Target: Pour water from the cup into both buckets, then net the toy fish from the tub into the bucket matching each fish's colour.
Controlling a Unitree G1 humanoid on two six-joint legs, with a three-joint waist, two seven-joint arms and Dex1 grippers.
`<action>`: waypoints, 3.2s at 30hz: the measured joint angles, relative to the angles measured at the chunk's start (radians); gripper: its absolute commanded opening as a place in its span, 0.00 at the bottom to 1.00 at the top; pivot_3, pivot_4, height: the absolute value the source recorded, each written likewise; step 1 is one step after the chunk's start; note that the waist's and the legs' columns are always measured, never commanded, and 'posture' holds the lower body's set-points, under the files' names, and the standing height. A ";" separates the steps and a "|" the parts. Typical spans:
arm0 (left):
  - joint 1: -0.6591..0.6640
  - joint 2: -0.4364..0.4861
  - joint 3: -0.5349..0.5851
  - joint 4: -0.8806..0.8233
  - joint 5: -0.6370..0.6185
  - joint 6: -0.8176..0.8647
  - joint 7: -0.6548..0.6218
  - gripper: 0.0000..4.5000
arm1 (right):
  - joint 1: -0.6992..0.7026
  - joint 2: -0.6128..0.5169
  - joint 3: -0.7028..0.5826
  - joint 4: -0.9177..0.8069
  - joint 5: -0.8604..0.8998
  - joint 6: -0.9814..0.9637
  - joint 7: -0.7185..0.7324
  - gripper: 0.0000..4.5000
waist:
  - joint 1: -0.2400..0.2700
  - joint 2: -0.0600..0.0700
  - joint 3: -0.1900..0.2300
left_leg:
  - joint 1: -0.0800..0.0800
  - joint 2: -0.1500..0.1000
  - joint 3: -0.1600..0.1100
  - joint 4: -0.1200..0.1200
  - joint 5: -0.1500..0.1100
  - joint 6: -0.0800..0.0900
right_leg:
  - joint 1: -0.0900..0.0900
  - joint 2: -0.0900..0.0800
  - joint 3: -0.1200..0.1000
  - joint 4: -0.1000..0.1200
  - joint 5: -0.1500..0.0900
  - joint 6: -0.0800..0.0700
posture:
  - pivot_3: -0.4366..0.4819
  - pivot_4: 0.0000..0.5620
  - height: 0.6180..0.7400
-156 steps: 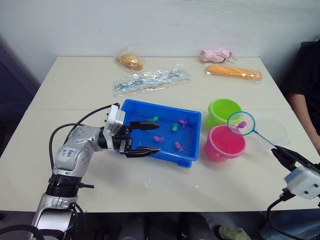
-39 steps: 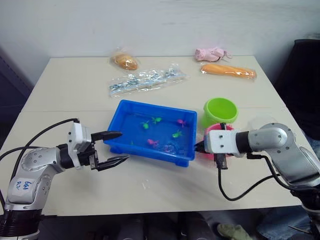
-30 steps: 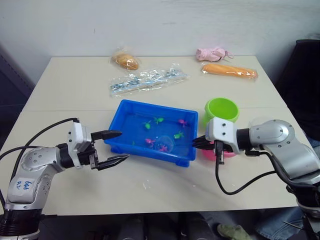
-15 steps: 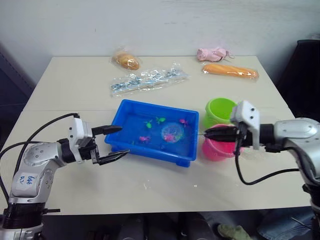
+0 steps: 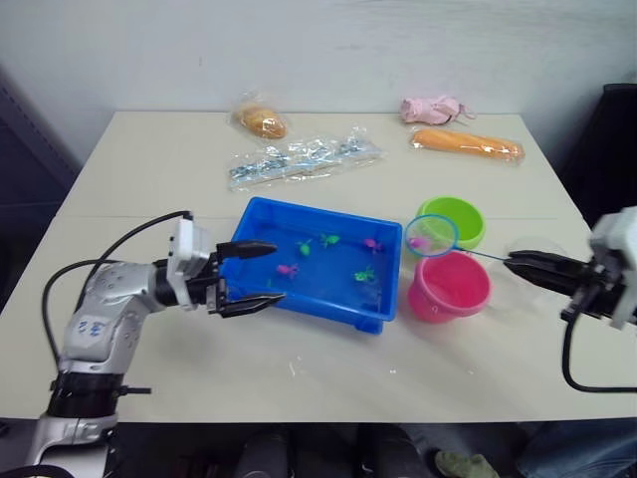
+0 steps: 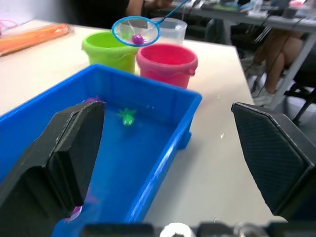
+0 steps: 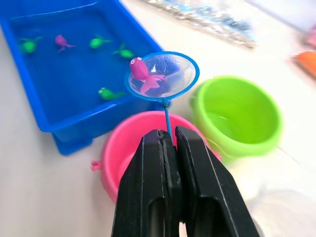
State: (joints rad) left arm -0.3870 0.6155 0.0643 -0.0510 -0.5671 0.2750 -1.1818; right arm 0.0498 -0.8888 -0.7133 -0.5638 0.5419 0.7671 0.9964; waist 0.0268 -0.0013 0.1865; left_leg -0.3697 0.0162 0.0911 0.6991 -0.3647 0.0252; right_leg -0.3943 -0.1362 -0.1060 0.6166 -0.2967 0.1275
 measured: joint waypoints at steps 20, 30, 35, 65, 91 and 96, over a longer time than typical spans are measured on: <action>-0.107 -0.090 -0.077 0.147 0.046 -0.071 -0.088 0.99 | 0.335 0.117 -0.057 -0.077 -0.301 -0.531 -0.076 0.00 | -0.004 0.000 0.000 | 0.001 0.000 0.001 0.000 0.000 0.000 | 0.001 0.002 0.002 -0.001 0.001 0.002 | 0.48 0.27 1.00; -0.107 -0.106 -0.077 0.161 0.059 -0.083 -0.085 0.99 | 0.370 0.092 -0.002 0.126 -0.674 -1.141 -0.187 0.00 | -0.003 0.000 0.000 | 0.001 0.000 0.001 0.000 0.000 0.000 | 0.001 0.002 0.002 -0.003 0.001 0.002 | 0.48 0.27 1.00; -0.107 -0.119 -0.077 0.160 0.059 -0.084 -0.075 0.99 | 0.371 0.092 -0.009 0.243 -0.832 -1.436 -0.332 0.00 | -0.006 0.000 0.000 | 0.002 0.000 0.001 0.000 0.000 -0.001 | 0.001 0.002 0.002 -0.003 0.001 0.002 | 0.48 0.27 1.00; -0.112 -0.085 -0.055 0.155 0.062 -0.079 -0.053 0.99 | 0.326 0.046 0.222 -0.053 -0.226 -0.975 -0.489 0.00 | -0.019 0.001 0.000 | 0.002 0.007 0.000 0.001 0.001 0.000 | 0.002 0.002 0.002 -0.001 0.001 0.001 | 0.48 0.27 1.00; -0.020 -0.006 0.015 0.058 0.058 -0.044 -0.003 0.99 | -0.416 -0.154 0.832 0.023 1.360 0.027 -1.608 0.00 | -0.006 0.000 0.000 | -0.002 0.008 0.000 0.001 0.000 0.000 | -0.001 0.002 -0.001 -0.005 0.002 -0.002 | 0.48 0.27 1.00; -0.011 -0.006 0.016 0.053 0.058 -0.037 0.010 0.99 | -0.517 -0.099 0.907 0.101 1.406 0.058 -1.715 0.00 | -0.007 0.000 0.000 | -0.003 0.008 0.000 0.001 0.000 0.000 | -0.001 0.002 -0.001 -0.005 0.002 -0.002 | 0.48 0.27 1.00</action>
State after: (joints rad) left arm -0.3984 0.6092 0.0804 0.0022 -0.5091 0.2383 -1.1720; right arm -0.4673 -0.9882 0.1938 -0.4632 1.9476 0.8253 -0.7187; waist 0.0198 -0.0010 0.1863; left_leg -0.3727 0.0240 0.0915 0.7001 -0.3646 0.0255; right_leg -0.3953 -0.1344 -0.1075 0.6115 -0.2950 0.1259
